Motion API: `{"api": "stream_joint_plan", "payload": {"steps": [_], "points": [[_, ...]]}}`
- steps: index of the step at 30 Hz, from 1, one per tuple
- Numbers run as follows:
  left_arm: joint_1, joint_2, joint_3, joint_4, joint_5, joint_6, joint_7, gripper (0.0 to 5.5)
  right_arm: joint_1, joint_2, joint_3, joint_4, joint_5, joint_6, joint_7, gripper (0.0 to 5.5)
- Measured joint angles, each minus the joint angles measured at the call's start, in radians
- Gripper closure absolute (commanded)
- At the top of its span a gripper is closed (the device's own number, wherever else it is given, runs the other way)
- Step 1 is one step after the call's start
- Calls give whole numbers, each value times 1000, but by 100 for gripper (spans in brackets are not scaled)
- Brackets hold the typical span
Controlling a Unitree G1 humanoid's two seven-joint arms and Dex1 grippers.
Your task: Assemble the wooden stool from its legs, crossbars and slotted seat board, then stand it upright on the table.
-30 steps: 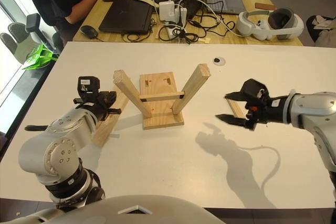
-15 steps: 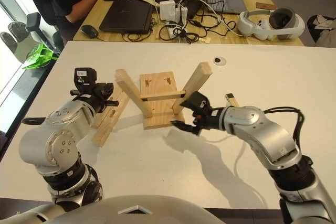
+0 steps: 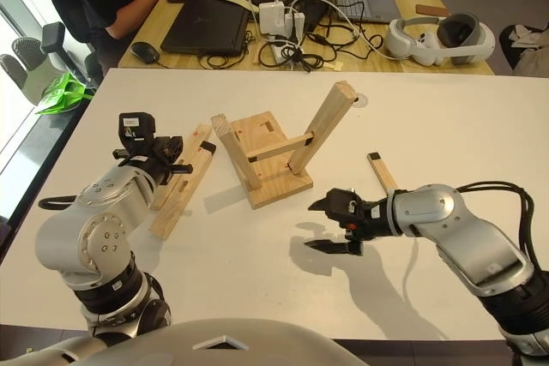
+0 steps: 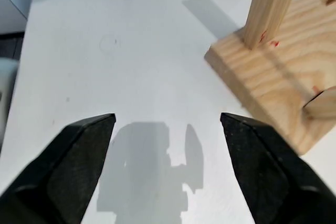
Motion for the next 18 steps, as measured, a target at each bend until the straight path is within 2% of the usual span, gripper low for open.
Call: {"api": "stream_joint_plan", "payload": {"steps": [3, 6, 9, 12, 14, 18], "points": [[-5, -24, -6, 17, 5, -26, 10, 434, -112, 211, 41, 99, -77, 34, -177, 178], [-14, -22, -4, 40, 12, -37, 14, 434, -198, 322, 93, 296, -216, 14, -299, 178], [-18, -19, -5, 52, 12, -41, 11, 434, -304, 380, 127, 568, -403, -101, -446, 178], [-18, -19, -6, 54, 13, -49, 6, 434, -448, 385, 111, 886, -618, -293, -723, 178], [-19, -19, -9, 55, 13, -54, 3, 434, -489, 346, 98, 932, -668, -365, -720, 178], [-18, 4, -10, 71, 14, -79, -4, 434, -421, 182, 136, 812, -677, -360, -386, 178]]}}
